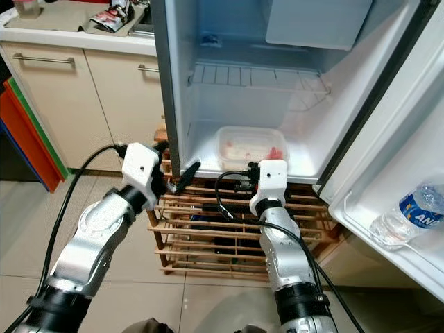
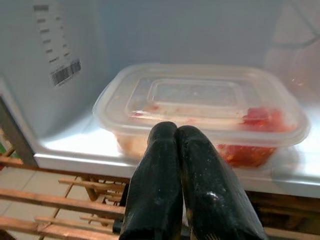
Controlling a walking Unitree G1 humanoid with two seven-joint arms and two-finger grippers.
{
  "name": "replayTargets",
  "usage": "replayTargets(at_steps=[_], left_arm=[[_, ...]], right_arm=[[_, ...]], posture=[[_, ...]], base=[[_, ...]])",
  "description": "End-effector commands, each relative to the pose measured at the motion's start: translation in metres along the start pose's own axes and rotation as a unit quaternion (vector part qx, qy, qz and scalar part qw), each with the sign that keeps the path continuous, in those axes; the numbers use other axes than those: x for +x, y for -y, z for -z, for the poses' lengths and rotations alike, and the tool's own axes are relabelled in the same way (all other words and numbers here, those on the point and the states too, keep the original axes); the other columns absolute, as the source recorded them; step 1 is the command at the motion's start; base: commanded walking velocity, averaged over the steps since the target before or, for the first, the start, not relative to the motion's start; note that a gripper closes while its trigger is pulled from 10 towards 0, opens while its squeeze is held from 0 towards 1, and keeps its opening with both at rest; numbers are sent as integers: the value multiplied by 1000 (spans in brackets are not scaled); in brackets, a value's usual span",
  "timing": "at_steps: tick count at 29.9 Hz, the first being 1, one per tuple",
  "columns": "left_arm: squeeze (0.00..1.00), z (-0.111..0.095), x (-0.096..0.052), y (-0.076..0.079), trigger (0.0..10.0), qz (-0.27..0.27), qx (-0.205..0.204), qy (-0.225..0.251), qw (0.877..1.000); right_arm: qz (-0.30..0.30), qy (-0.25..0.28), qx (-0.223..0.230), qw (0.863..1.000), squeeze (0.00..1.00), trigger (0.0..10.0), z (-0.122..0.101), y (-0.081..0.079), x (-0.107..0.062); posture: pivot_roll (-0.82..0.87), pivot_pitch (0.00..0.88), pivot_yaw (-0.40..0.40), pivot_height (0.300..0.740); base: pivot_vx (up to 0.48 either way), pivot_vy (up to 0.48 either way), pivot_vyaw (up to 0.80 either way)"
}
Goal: Restocking fridge
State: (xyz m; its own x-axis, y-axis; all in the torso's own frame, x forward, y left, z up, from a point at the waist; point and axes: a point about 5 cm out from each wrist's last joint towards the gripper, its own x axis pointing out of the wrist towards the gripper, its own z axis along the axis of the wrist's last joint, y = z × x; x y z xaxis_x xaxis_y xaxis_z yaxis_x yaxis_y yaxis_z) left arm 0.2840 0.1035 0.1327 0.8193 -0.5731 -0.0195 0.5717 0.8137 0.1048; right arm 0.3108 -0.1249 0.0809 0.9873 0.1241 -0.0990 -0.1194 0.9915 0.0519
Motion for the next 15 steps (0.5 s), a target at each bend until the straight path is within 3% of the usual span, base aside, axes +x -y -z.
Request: replayTargets(at_steps=[1, 7, 15], left_arm=[[0, -6, -1, 4, 10000, 15, -3, 3, 1000], [0, -14, -13, 5, 10000, 3, 15, 4, 1000], [0, -16, -26, 19, 10000, 50, 13, 4, 999]], right_arm=[[1, -1, -6, 1000, 0, 10000, 1, -1, 3], [1, 0, -9, 1000, 0, 10000, 3, -4, 7], [29, -9, -40, 999, 0, 10000, 6, 1, 10]], posture=[[100, 0, -34, 711], [133, 29, -21, 711], [141, 52, -31, 711]], base=[[0, 0, 0], [0, 0, 0], [35, 0, 0]])
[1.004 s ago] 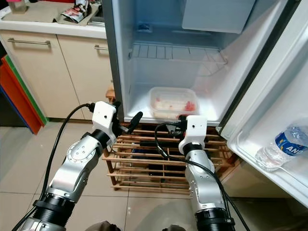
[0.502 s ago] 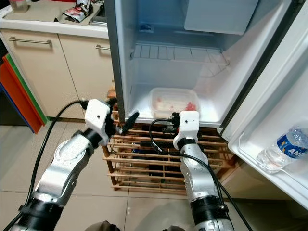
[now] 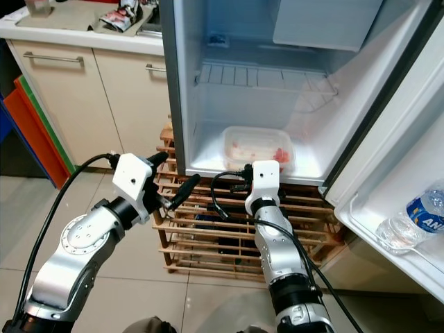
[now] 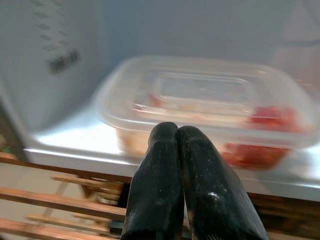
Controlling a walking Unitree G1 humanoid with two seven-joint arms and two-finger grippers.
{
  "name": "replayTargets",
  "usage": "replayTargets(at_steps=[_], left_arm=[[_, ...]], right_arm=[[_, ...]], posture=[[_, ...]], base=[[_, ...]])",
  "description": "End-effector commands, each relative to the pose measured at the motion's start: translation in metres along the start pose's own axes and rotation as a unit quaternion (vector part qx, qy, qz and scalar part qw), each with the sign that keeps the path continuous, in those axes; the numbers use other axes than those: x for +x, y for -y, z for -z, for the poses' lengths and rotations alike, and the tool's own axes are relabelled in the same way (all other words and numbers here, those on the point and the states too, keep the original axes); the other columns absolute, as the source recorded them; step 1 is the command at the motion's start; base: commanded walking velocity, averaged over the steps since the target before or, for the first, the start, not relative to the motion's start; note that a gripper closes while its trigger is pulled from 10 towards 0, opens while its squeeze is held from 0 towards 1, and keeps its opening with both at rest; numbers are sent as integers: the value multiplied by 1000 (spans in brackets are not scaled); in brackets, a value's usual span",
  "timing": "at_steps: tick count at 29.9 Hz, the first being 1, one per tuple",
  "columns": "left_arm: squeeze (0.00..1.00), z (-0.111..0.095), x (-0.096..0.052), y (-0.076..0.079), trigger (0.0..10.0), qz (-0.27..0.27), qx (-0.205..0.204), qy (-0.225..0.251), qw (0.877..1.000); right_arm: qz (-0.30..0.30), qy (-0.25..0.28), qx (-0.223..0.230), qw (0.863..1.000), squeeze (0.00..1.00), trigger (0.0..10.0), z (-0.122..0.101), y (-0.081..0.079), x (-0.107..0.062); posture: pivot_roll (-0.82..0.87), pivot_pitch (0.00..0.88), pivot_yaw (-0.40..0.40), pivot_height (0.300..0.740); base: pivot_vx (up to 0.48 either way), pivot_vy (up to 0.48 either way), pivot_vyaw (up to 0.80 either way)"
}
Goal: Restocking fridge
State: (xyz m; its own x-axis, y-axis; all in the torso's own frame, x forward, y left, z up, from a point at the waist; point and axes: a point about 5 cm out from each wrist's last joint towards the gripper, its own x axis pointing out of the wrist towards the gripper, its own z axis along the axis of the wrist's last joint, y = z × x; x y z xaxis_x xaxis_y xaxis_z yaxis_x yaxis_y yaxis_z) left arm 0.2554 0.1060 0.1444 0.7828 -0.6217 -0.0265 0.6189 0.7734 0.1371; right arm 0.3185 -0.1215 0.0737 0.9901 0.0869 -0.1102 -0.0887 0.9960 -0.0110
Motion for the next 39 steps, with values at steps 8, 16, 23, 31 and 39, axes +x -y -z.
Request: replayTargets(at_steps=[8, 16, 23, 31, 39], left_arm=[[0, -2, -8, 5, 10000, 24, -6, -8, 1000], [0, -4, -12, 2, 10000, 23, -3, -14, 1000], [0, -7, -12, -2, 10000, 8, 2, -15, 1000], [0, -10, -14, -2, 10000, 10, 0, -12, 1000], [0, -8, -16, -1, 10000, -3, -8, -18, 1000]], right_arm=[[13, -34, 1, 999, 0, 10000, 11, -2, 1], [18, -46, 17, 999, 0, 10000, 16, -8, 2], [16, -47, 25, 998, 0, 10000, 18, -13, 1], [9, -46, 16, 999, 0, 10000, 22, -18, -7], [-4, -19, 9, 1000, 0, 10000, 12, -15, -13]], posture=[[149, 73, -26, 711], [169, 73, -20, 711], [174, 77, -20, 711], [158, 101, -22, 711], [148, 107, -33, 711]], base=[[422, 0, 0], [480, 0, 0], [309, 0, 0], [0, 0, 0], [0, 0, 0]])
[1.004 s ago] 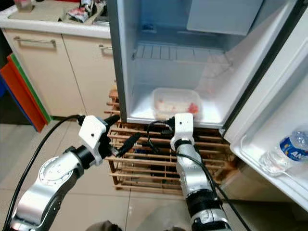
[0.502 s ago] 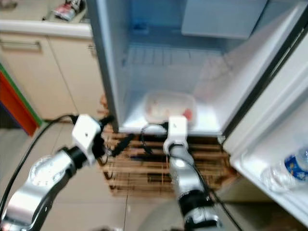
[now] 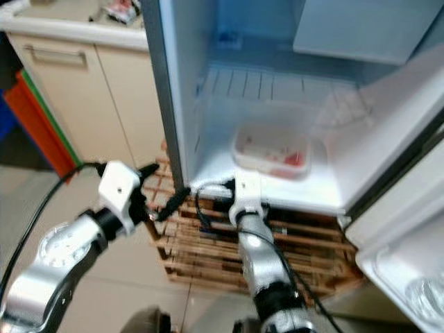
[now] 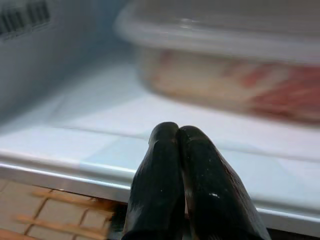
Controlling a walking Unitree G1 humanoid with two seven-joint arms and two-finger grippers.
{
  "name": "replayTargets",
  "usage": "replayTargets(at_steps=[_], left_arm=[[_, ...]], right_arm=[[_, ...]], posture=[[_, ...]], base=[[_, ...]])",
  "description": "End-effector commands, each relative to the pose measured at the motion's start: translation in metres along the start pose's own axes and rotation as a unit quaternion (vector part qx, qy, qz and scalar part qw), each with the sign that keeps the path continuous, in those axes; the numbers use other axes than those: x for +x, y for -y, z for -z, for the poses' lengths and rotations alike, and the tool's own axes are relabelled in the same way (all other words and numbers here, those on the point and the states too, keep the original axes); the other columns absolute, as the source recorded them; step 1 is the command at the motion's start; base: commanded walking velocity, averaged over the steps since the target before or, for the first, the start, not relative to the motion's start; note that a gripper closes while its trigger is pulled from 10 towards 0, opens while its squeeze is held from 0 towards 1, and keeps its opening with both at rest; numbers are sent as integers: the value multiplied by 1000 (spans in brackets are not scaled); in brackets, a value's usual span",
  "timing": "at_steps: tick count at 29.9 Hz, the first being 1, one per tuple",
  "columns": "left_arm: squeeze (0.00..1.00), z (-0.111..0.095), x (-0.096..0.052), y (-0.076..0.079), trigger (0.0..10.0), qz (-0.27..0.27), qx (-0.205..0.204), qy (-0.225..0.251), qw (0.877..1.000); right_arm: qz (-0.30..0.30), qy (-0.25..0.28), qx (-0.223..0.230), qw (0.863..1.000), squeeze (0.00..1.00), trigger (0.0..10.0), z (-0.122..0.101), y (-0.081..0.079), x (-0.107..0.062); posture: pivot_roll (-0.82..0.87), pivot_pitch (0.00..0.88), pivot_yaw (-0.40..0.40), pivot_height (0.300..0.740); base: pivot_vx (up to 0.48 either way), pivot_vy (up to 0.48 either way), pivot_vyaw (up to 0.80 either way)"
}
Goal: Restocking fridge
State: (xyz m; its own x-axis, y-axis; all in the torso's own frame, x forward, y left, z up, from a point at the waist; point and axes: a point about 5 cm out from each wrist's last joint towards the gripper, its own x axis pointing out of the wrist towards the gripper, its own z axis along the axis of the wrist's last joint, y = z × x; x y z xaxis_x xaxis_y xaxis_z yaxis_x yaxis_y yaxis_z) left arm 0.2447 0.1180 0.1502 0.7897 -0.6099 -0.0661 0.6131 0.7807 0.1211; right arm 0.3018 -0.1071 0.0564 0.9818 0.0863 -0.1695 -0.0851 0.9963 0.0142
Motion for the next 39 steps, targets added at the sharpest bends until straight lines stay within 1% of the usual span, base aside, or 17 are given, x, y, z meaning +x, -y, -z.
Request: replayTargets(at_steps=[1, 3, 5, 6, 7, 8, 9, 10, 11, 13, 16, 18, 21, 24, 29, 36, 39], left_arm=[[0, -3, 0, 1, 10000, -4, -1, 3, 1000], [0, -3, 0, 0, 10000, -11, -7, 4, 1000], [0, -2, 0, -3, 10000, -34, -7, 8, 999], [0, -2, 0, -3, 10000, -34, -7, 8, 999], [0, 0, 1, -5, 10000, -45, -9, 8, 999], [0, 2, 2, -12, 10000, -81, -26, 12, 996], [0, 3, 2, -14, 10000, -95, -35, 14, 995], [0, 3, 2, -14, 10000, -95, -35, 14, 995], [0, 8, 0, -24, 10000, -140, -50, 17, 989], [0, 15, -6, -27, 10000, -169, -47, 13, 984], [0, 21, -8, -27, 10000, -179, -52, 5, 983], [0, 25, -9, -26, 10000, -182, -58, -3, 982], [0, 31, -6, -21, 10000, -160, -40, -13, 986], [0, 36, 3, -22, 10000, -151, -22, -19, 988], [0, 32, 16, -24, 10000, -144, -21, -9, 989], [0, 29, 25, -24, 10000, -138, -16, 8, 990], [0, 24, 28, -25, 10000, -140, -11, 10, 990]], right_arm=[[-11, 16, -8, 1000, 0, 10000, -9, 0, -3], [-15, 26, -10, 1000, 0, 10000, -13, 1, -10], [-21, 57, -28, 998, 0, 10000, -23, 7, -28], [-21, 57, -28, 998, 0, 10000, -23, 7, -28], [-17, 73, -36, 997, 0, 10000, -27, 12, -35], [-5, 113, -59, 992, 0, 10000, -37, 21, -50], [-4, 125, -66, 990, 0, 10000, -40, 23, -54], [-4, 125, -66, 990, 0, 10000, -40, 23, -54], [19, 128, -66, 989, 0, 10000, -41, 34, -61], [48, 127, -65, 989, 0, 10000, -40, 47, -71], [68, 129, -70, 987, 0, 10000, -39, 57, -77], [91, 125, -74, 985, 0, 10000, -36, 69, -88], [88, 98, -79, 988, 0, 10000, -25, 73, -97], [83, 83, -87, 989, 0, 10000, -19, 71, -93], [52, 98, -96, 989, 0, 10000, -23, 59, -81], [53, 94, -95, 990, 0, 10000, -27, 65, -62], [73, 76, -60, 993, 0, 10000, -25, 73, -51]], posture=[[147, 105, -38, 711], [144, 101, -41, 711], [127, 84, -53, 711], [127, 84, -53, 711], [117, 74, -56, 711], [103, 59, -60, 711], [98, 54, -60, 711], [98, 54, -60, 711], [68, 17, -64, 711], [59, 0, -63, 711], [47, 0, -58, 711], [38, 0, -54, 711], [17, 0, -40, 711], [7, 0, -34, 711], [-5, 0, -30, 711], [6, 0, -41, 711], [18, 0, -43, 711]], base=[[0, 0, 0], [0, 0, 0], [0, 0, 0], [0, 0, 0], [0, 0, 0], [0, 0, 0], [0, 0, 0], [0, 0, 0], [0, 0, 0], [0, 0, 0], [0, 0, 0], [0, 0, 0], [0, 0, 0], [0, 0, 0], [0, 0, -504], [0, 0, 0], [-245, 0, 0]])
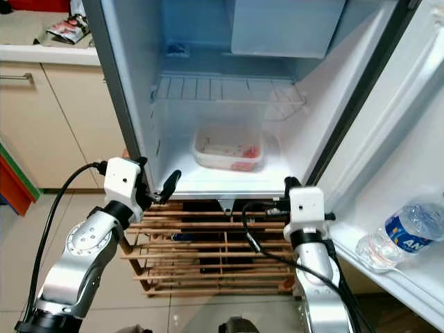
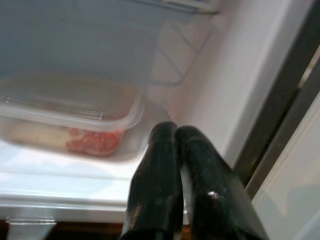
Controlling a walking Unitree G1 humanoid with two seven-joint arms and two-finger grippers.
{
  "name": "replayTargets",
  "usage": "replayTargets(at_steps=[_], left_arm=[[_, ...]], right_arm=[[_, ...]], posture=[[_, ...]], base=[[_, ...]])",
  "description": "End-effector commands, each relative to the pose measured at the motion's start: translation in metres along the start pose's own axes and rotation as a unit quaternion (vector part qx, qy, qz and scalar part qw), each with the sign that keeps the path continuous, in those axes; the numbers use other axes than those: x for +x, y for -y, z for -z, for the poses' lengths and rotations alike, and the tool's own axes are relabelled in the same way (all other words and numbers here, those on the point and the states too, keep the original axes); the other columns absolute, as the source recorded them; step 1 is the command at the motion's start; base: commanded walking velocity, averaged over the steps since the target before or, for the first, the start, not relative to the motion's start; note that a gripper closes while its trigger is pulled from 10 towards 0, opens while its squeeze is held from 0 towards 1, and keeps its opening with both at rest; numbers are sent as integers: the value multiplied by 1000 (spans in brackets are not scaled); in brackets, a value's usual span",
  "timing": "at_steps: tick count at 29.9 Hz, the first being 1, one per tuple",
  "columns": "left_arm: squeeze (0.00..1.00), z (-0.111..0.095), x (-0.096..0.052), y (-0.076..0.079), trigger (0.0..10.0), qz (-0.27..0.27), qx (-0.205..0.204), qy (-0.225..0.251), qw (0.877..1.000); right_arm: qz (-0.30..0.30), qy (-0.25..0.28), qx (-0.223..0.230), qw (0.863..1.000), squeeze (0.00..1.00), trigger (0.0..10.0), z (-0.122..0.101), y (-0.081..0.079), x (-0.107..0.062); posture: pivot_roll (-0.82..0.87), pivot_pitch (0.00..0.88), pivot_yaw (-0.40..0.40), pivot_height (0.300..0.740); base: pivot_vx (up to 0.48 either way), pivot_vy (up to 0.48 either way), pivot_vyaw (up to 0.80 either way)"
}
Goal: Restocking fridge
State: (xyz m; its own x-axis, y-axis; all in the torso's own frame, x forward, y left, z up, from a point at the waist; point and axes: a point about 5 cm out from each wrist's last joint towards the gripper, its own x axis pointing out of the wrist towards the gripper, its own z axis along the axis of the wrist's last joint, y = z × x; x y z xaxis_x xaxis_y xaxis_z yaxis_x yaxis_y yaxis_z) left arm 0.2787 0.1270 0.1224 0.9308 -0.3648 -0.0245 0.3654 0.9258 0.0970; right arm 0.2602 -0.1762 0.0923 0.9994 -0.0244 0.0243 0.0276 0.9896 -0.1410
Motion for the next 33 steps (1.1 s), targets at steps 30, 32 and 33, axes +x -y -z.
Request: replayTargets(at_steps=[30, 32, 33], left_arm=[[0, -11, 16, 4, 10000, 32, 8, 32, 999], [0, -10, 15, 4, 10000, 37, 7, 32, 999], [0, -10, 15, 5, 10000, 41, 5, 32, 999]], right_arm=[[-27, -19, 24, 999, 0, 10000, 13, -13, 0], [-30, -24, 21, 999, 0, 10000, 16, -13, -4], [-31, -26, 20, 999, 0, 10000, 17, -13, -5]], posture=[[-3, 0, -24, 711], [-7, 0, -20, 711], [-12, 0, -16, 711]], base=[[-144, -71, 0], [302, -371, 0], [307, -368, 0]])
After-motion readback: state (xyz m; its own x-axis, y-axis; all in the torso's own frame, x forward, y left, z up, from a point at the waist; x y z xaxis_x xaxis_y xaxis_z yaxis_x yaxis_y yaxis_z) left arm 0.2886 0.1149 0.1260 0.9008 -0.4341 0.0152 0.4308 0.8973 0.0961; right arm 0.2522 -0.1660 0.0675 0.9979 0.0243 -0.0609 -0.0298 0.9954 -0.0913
